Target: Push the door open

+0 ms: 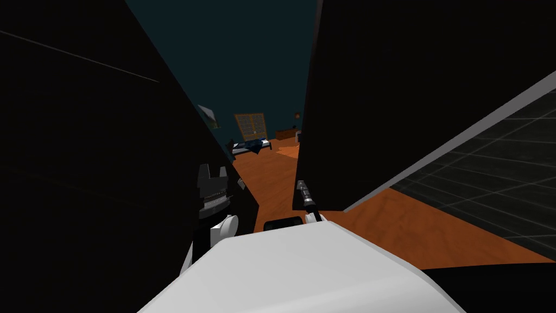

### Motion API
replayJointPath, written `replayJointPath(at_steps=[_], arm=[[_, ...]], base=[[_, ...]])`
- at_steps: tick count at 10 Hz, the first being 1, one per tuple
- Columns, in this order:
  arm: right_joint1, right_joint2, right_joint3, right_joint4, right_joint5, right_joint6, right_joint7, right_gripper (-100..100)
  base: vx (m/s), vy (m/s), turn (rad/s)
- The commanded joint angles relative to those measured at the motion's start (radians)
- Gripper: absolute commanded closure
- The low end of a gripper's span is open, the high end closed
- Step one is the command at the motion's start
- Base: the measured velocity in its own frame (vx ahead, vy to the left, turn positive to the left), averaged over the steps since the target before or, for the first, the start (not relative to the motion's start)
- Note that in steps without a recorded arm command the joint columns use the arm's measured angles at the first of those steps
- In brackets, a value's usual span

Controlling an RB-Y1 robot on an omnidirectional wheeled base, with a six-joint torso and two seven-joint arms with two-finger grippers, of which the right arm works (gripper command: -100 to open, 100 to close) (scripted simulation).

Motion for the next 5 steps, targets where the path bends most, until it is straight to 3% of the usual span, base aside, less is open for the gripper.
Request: replayJointPath(at_steps=[1,2,3,5], arm=[[0.000,0.010,-0.002,0.003,-0.001,-0.007,0.002,-100],[0.001,0.006,-0.001,0.004,0.000,-0.005,0.001,-100],[0.001,0.006,-0.001,0.004,0.000,-0.005,0.001,100],[0.001,0.006,-0.001,0.004,0.000,-0.005,0.001,100]], base=[[0.189,-0.017,0.008],[0.070,-0.007,-0.003],[-0.014,0.003,0.005],[-0.021,0.001,0.004]])
